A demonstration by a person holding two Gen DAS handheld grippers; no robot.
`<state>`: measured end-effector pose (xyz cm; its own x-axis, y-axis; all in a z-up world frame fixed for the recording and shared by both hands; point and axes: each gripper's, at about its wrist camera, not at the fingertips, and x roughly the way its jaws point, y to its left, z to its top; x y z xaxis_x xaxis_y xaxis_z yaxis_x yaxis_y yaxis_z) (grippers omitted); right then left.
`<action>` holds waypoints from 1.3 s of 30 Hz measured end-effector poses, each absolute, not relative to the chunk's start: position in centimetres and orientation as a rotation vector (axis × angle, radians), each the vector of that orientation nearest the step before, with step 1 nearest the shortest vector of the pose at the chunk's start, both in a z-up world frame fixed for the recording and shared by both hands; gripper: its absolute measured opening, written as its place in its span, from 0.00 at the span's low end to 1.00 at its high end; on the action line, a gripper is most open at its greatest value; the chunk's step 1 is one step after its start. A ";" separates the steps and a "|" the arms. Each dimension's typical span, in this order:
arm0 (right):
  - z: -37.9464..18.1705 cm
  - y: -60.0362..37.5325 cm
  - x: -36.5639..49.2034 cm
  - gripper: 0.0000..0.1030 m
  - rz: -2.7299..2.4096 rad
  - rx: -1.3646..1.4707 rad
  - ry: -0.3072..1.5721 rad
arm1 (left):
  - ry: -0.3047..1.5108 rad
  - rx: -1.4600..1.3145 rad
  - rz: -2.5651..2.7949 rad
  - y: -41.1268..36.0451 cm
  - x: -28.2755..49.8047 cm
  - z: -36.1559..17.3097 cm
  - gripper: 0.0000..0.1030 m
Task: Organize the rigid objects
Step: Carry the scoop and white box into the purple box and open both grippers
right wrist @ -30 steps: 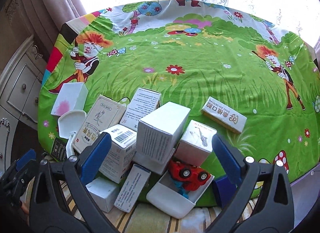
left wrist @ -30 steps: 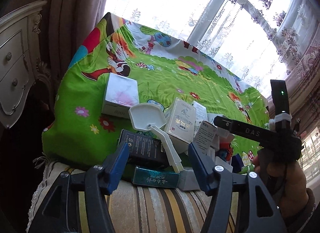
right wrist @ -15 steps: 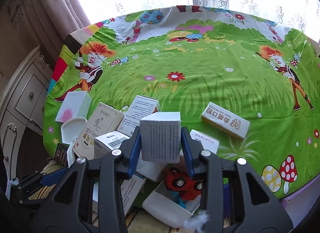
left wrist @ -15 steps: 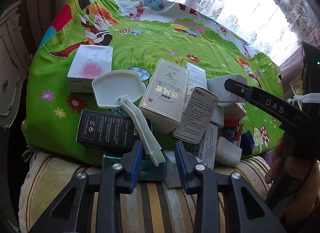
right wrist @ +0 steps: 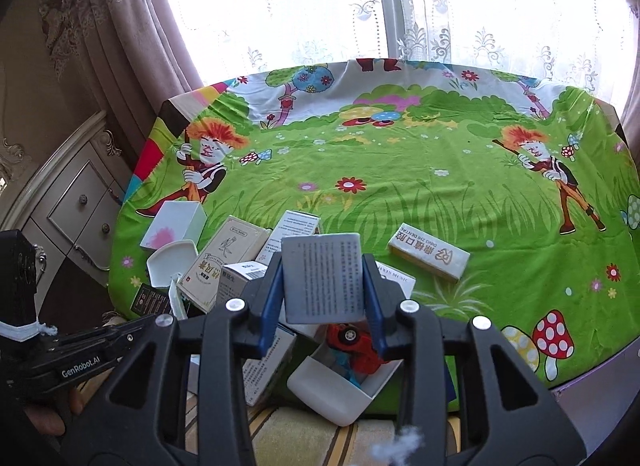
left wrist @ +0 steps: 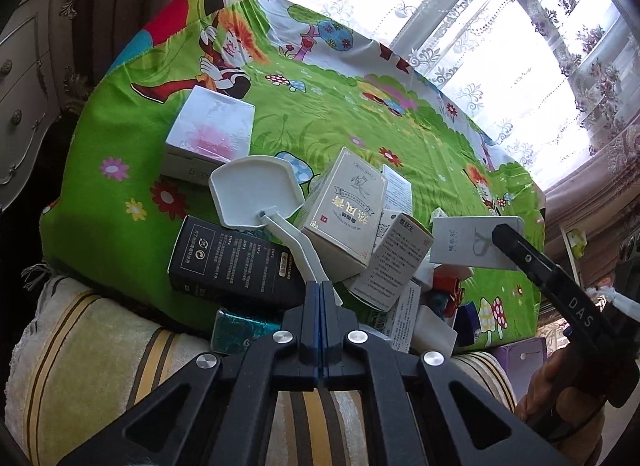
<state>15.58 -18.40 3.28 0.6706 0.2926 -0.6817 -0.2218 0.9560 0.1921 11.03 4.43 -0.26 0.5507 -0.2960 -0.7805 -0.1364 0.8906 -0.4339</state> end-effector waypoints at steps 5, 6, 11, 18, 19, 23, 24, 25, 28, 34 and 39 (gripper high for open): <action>3.1 -18.6 14.5 0.40 0.301 0.100 0.787 | 0.934 -0.539 -0.114 5.3 10.7 0.3 0.00; 3.1 -18.6 14.4 0.40 0.300 0.098 0.787 | 0.935 -0.552 -0.124 5.5 10.7 0.3 0.00; 3.2 -19.5 13.0 0.40 0.299 0.099 0.789 | 0.985 -0.623 -0.151 5.7 10.9 -0.3 0.04; 4.3 -22.1 11.1 0.40 0.292 0.143 0.753 | 1.128 -0.796 -0.201 5.0 11.7 -2.7 0.43; 4.5 -22.5 10.9 0.40 0.290 0.151 0.749 | 1.136 -0.801 -0.198 4.9 11.8 -2.8 0.45; 5.2 -24.6 9.9 0.39 0.280 0.191 0.732 | 1.160 -0.790 -0.160 4.8 12.2 -2.8 0.45; 5.3 -25.2 9.6 0.40 0.274 0.196 0.726 | 1.165 -0.777 -0.155 4.6 12.5 -2.8 0.45; 5.6 -25.7 9.3 0.40 0.268 0.202 0.721 | 1.175 -0.769 -0.153 4.4 12.8 -2.8 0.45; 6.0 -27.4 8.3 0.39 0.245 0.218 0.713 | 1.211 -0.771 -0.143 4.1 13.7 -3.2 0.45; 6.0 -31.2 6.3 0.39 0.201 0.273 0.718 | 1.210 -0.806 -0.095 4.3 13.7 -4.2 0.19; 5.6 -34.0 5.2 0.40 0.160 0.318 0.723 | 1.095 -0.732 -0.095 4.1 12.6 -2.5 0.17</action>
